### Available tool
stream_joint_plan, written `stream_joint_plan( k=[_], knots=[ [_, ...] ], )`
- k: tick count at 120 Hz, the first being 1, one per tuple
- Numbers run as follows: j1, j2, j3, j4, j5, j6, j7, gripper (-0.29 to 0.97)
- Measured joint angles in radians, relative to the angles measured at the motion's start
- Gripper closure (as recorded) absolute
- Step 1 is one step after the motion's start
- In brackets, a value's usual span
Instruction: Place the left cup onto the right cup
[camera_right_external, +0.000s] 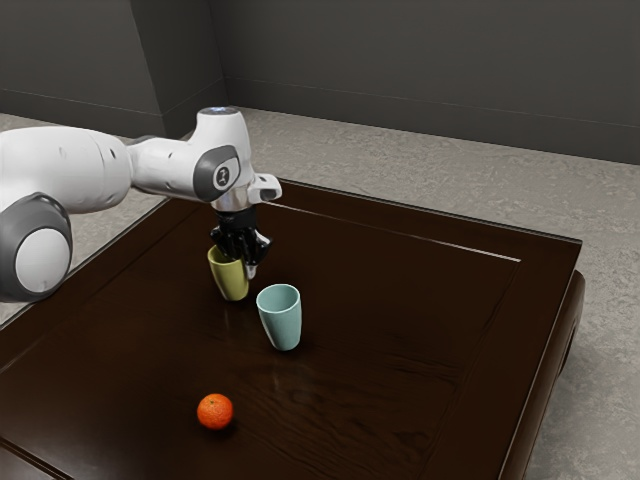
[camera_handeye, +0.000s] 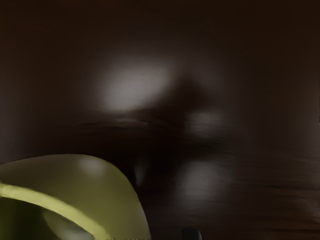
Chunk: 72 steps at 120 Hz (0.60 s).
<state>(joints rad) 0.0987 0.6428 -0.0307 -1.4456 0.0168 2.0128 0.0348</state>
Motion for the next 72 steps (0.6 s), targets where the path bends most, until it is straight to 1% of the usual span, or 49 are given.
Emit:
stream_joint_plan(
  k=[16, 37, 61, 72],
  knots=[
    [-0.001, -0.004, 0.000, 0.002, 0.025, 0.001, -0.004, 0.73],
    [-0.011, -0.029, 0.000, 0.008, 0.074, 0.000, -0.008, 0.76],
    [-0.069, -0.140, -0.005, -0.004, 0.098, -0.024, -0.013, 0.76],
    [-0.103, -0.209, -0.007, -0.058, 0.101, -0.030, -0.018, 0.76]
  ],
)
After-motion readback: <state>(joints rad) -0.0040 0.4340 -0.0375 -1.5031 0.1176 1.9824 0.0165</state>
